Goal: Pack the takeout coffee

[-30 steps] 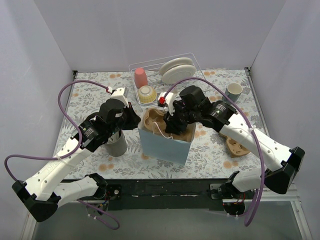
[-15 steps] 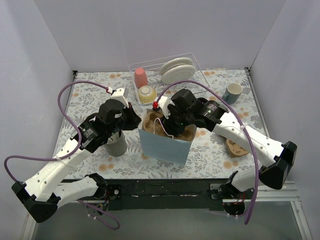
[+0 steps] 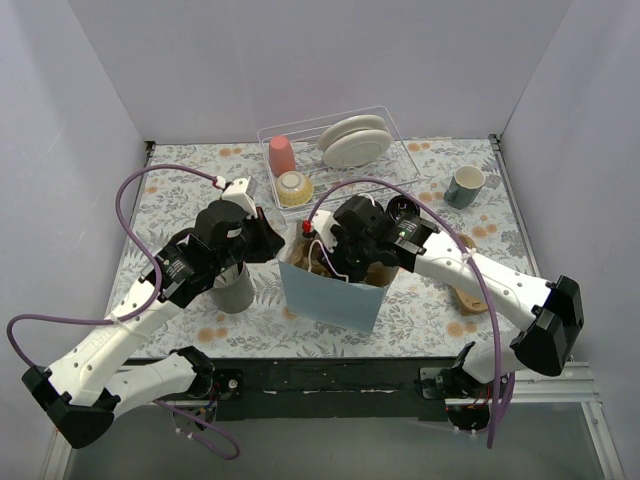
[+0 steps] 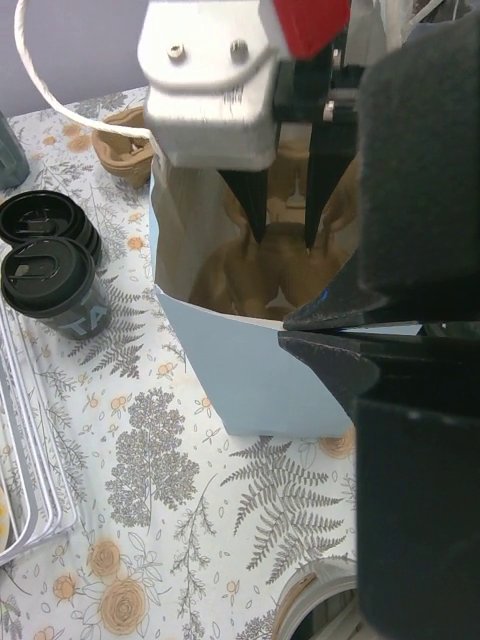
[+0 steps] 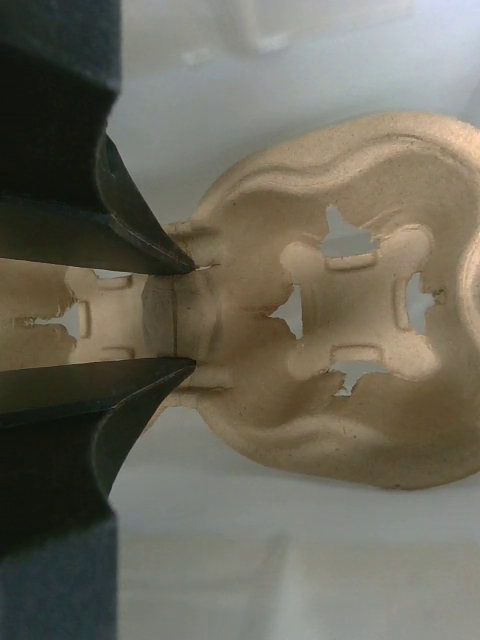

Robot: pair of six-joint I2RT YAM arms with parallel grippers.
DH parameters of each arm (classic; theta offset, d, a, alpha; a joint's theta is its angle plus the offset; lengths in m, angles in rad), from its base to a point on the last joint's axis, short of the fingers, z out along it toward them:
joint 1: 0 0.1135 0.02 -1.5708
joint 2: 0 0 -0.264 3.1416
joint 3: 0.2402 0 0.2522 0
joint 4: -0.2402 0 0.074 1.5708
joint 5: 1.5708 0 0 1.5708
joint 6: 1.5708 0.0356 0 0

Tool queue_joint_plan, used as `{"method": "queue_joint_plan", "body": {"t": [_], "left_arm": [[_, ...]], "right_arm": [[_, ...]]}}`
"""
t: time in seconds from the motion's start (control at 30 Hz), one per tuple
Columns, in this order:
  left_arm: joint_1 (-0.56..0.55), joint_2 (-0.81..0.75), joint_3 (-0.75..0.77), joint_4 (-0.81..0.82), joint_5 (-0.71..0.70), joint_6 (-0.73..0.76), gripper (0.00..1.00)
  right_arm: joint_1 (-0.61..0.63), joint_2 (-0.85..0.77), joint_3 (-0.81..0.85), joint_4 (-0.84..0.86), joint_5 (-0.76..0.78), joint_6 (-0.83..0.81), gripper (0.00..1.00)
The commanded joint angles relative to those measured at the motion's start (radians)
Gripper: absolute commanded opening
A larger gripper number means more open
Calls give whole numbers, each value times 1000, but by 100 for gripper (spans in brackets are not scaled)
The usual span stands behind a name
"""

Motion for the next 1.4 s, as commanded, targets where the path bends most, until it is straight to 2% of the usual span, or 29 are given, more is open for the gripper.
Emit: {"method": "queue_joint_plan", "body": {"t": [0.0, 0.07, 0.1, 0.13, 0.17, 0.2, 0.33, 0.43, 0.57, 0.6, 0.63, 0.77, 0.83, 0.97, 1.17, 1.27, 1.37], "left_arm": [[3, -20, -14, -18, 27, -5, 0], [3, -20, -13, -21, 21, -5, 0], [3, -18, -13, -22, 18, -6, 14], [3, -18, -11, -22, 18, -8, 21], [3, -20, -5, -25, 18, -8, 30], [3, -18, -3, -28, 18, -10, 43], [3, -8, 33, -54, 0, 0, 56], [3, -3, 64, -72, -14, 0, 62], [3, -17, 66, -64, -8, 16, 64], [3, -20, 66, -66, -14, 17, 64], [3, -22, 66, -69, -14, 23, 65], [3, -37, 64, -54, -2, 52, 69], [3, -28, 67, -48, 1, 64, 71], [3, 14, 82, -46, -28, 81, 70], [3, 26, 44, 24, -27, 95, 58], [3, 49, 46, 34, -31, 110, 57], [3, 96, 79, 26, -50, 116, 57]], "right_arm": [[9, 16, -27, 56, 40, 39, 41], [9, 30, -19, 51, 66, 40, 45], [11, 41, -7, 36, 75, 43, 48], [12, 42, 2, 28, 83, 48, 62], [12, 39, 10, 23, 94, 51, 70], [14, 33, 21, 22, 96, 51, 73], [14, -25, 50, 49, 97, 63, 74], [14, -62, 80, 62, 134, 77, 75], [14, -105, 97, 80, 174, 118, 74], [14, -113, 100, 89, 178, 123, 79], [14, -122, 105, 95, 178, 128, 98], [14, -206, 110, 175, 235, 213, 99], [14, -247, 81, 265, 276, 313, 99], [12, -373, 2, 417, 270, 336, 99], [11, -393, 64, 368, 324, 309, 99], [11, -400, 54, 373, 411, 284, 98], [11, -393, 68, 349, 515, 290, 91]]}}
